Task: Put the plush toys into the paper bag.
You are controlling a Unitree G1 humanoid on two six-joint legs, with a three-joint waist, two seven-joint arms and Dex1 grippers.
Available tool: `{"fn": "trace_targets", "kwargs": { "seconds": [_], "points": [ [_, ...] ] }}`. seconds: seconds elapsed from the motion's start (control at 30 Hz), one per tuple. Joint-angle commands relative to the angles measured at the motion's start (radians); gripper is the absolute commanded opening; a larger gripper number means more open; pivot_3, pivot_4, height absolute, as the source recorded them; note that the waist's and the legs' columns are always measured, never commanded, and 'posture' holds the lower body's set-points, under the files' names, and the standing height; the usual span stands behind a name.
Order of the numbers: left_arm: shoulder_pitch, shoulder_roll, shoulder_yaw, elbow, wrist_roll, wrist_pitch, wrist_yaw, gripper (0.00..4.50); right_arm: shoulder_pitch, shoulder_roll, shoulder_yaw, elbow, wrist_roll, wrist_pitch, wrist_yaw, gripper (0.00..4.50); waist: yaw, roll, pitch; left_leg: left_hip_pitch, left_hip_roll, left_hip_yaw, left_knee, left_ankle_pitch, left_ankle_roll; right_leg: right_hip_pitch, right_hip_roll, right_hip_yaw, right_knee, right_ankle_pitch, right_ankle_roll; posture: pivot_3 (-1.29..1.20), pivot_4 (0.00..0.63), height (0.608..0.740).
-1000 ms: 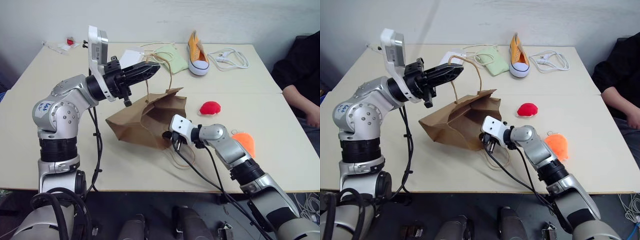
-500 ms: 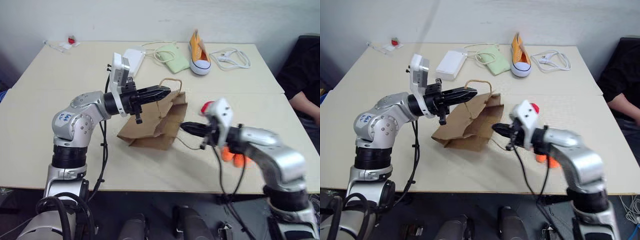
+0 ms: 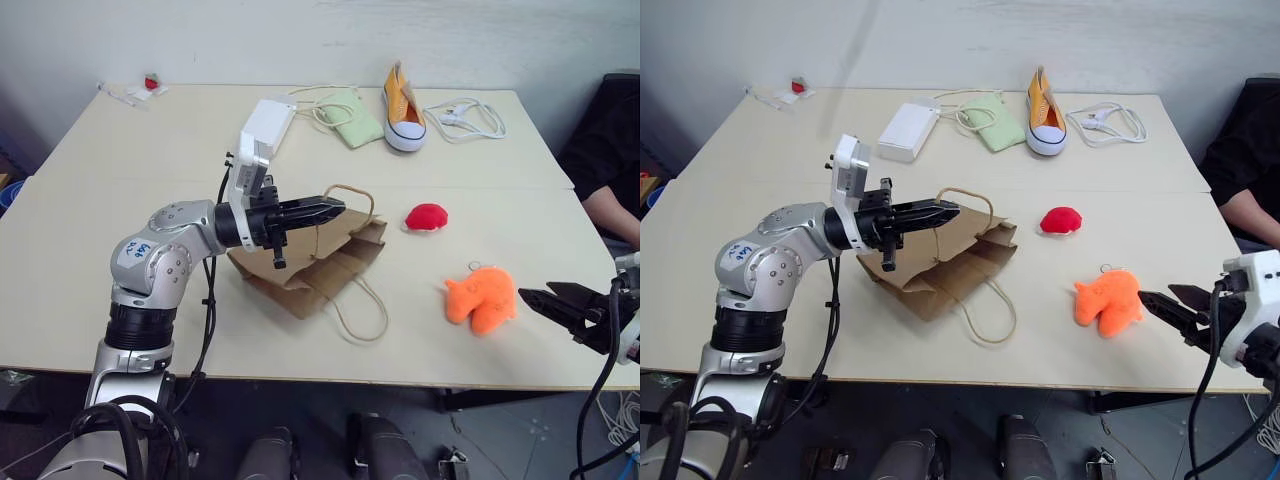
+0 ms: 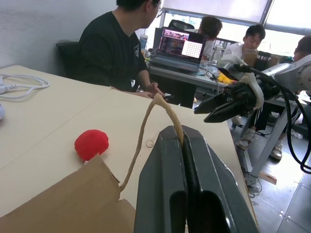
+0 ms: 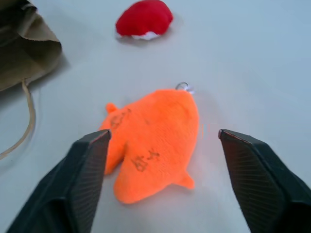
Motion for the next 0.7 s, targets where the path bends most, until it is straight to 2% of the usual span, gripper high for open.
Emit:
{"fn": "trace_targets", "kwargs": {
  "seconds": [0.03,0.27,0.3,0.37,0.5,0.6,0.7],
  "points": [
    [-0.007,0.006,0.016,-0.044,-0.002,-0.023,0.008,0.00,-0.025,0.018,0.041,0.062,-0.017,-0.026,-0.061,4.49,0.001,0.000,0.000,0.000,0.000,0.000,0.000,0.000,0.000,0.000,0.000,0.000,0.000,0.000,0.000,0.00,0.150,0.740],
    [-0.001,0.018,0.018,-0.048,0.008,-0.032,0.013,0.00,-0.086,0.106,0.156,0.171,-0.005,-0.074,-0.108,4.49,0.002,0.000,0.000,-0.001,0.000,0.000,0.000,0.000,0.000,0.000,0.000,0.000,0.000,0.000,0.000,0.00,0.150,0.740],
    [-0.003,0.021,0.021,-0.046,0.008,-0.032,0.013,0.00,-0.091,0.113,0.170,0.183,-0.012,-0.081,-0.118,4.32,0.002,0.001,0.000,-0.001,0.000,0.000,0.000,0.000,0.000,0.000,0.000,0.000,0.000,0.000,0.000,0.00,0.150,0.740],
    [-0.006,0.024,0.023,-0.044,0.008,-0.033,0.014,0.00,-0.096,0.118,0.188,0.195,-0.019,-0.091,-0.132,3.89,0.002,0.001,0.000,-0.001,0.000,0.000,0.000,0.000,0.000,0.000,0.000,0.000,0.000,0.000,0.000,0.00,0.150,0.740],
    [-0.007,0.032,0.025,-0.038,0.011,-0.038,0.016,0.00,-0.090,0.118,0.184,0.153,0.025,-0.098,-0.123,2.48,0.002,0.001,0.000,-0.001,0.000,0.000,0.000,0.000,0.000,0.000,0.000,0.000,-0.001,0.000,0.000,0.00,0.150,0.740],
    [-0.007,0.036,0.026,-0.034,0.010,-0.041,0.016,0.00,-0.088,0.117,0.154,0.109,0.091,-0.084,-0.111,1.43,0.002,0.001,0.000,-0.001,0.000,0.000,0.000,0.000,0.000,0.000,0.000,0.000,-0.001,0.000,0.000,0.00,0.150,0.740],
    [-0.006,0.037,0.024,-0.033,0.010,-0.043,0.021,0.00,-0.092,0.073,0.154,0.004,0.221,-0.072,-0.028,0.51,0.003,0.001,0.000,-0.001,0.000,0.000,0.000,0.000,0.000,0.000,0.000,-0.001,-0.001,0.000,0.000,0.00,0.150,0.740]
  ]
}}
